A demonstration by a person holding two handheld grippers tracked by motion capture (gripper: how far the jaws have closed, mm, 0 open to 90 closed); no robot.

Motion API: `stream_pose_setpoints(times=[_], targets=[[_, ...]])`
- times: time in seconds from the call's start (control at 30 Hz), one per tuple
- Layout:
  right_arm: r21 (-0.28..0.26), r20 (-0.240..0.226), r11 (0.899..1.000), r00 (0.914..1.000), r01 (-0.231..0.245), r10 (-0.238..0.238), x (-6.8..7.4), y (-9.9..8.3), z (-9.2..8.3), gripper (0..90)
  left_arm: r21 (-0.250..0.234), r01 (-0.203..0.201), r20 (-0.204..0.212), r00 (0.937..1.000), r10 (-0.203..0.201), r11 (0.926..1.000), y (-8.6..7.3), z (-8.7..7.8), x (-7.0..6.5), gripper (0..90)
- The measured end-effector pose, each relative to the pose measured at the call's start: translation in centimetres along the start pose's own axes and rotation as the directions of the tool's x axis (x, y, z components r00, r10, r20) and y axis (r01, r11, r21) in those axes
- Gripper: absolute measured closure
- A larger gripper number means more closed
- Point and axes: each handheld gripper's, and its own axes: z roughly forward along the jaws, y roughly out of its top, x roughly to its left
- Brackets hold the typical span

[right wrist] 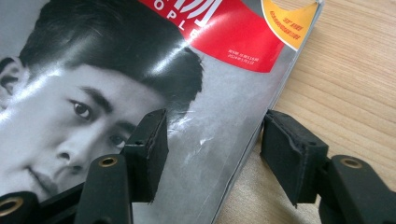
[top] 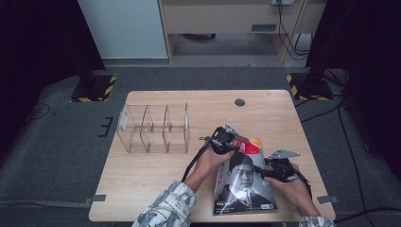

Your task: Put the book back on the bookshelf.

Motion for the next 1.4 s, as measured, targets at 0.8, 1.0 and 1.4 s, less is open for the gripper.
stream_pose_setpoints(times=[0.8,1.0,1.4], targets=[[-0.033,0.223,0.988,0.9623,-0.152,0.156,-3.7,-0.9,-1.3,34.1,-0.07,0.04,0.027,0.9989,-0.038,0.9967,-0.1,-1.1,0.0,83.2],[-0.03,0.238,0.993,0.9641,-0.114,0.118,-3.3,-1.0,-1.0,29.9,-0.107,0.036,0.027,0.9991,-0.034,0.9935,0.2,-2.3,-0.2,83.8],[-0.051,0.235,0.993,0.9653,-0.105,0.114,-3.3,-1.2,-0.8,28.9,-0.141,0.024,0.018,0.9996,-0.022,0.9898,1.2,-4.4,-0.1,85.4]])
